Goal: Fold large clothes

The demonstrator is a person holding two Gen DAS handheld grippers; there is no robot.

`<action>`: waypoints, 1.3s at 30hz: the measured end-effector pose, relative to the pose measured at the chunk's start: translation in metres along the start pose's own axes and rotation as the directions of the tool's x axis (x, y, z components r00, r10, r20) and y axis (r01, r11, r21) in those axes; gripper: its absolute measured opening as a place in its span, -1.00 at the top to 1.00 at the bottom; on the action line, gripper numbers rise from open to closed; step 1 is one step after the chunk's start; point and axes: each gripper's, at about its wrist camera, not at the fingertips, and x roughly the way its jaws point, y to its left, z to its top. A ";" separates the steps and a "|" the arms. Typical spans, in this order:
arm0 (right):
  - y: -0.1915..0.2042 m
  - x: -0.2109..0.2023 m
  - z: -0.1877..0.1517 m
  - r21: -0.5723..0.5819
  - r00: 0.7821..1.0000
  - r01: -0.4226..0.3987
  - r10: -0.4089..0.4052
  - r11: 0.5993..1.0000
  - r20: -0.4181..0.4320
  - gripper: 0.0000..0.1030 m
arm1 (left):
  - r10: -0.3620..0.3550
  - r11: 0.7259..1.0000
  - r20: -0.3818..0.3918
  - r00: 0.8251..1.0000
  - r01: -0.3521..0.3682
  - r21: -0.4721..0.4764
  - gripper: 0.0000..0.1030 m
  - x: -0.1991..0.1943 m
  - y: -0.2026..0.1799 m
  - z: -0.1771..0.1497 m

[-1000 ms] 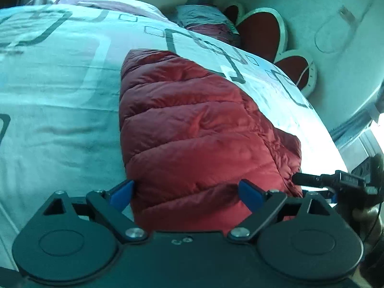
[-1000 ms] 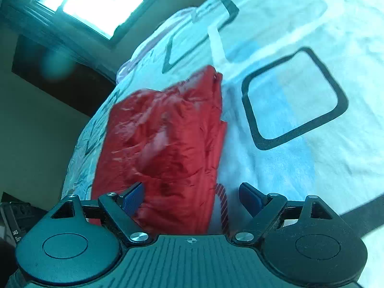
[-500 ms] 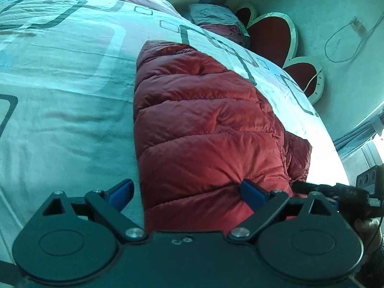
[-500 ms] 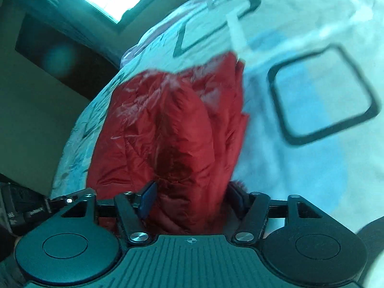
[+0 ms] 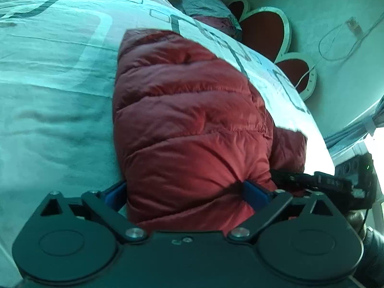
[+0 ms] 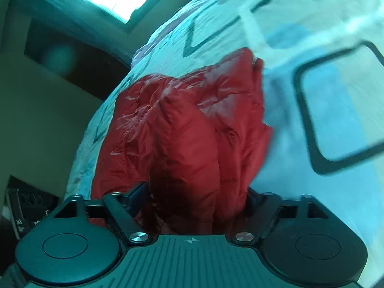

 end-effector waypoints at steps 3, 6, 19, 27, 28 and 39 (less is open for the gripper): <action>0.004 0.001 0.000 -0.014 1.000 -0.021 0.021 1.000 -0.007 0.21 | -0.003 0.999 0.004 1.000 0.003 0.039 -0.52 -0.003 -0.005 0.000; 0.020 -0.009 -0.003 -0.072 1.000 -0.023 0.024 0.997 0.012 0.36 | -0.043 0.997 0.020 0.999 0.041 0.072 -0.35 -0.016 -0.007 0.001; 0.161 0.007 0.001 -0.230 0.988 0.017 0.019 0.973 0.154 0.38 | -0.157 0.968 0.153 0.976 0.122 0.220 -0.30 -0.103 0.038 0.035; 0.253 0.131 0.005 -0.272 0.990 -0.008 0.047 0.962 0.134 0.38 | -0.111 0.980 0.187 0.976 0.076 0.184 -0.31 -0.148 0.152 0.069; 0.259 0.148 0.006 -0.268 0.990 -0.013 0.050 0.963 0.129 0.38 | -0.102 0.983 0.184 0.978 0.070 0.170 -0.31 -0.151 0.168 0.074; 0.242 0.270 -0.025 -0.143 0.995 0.097 -0.096 0.985 0.014 -0.03 | -0.013 1.000 0.103 0.995 0.012 0.016 -0.54 -0.123 0.265 0.051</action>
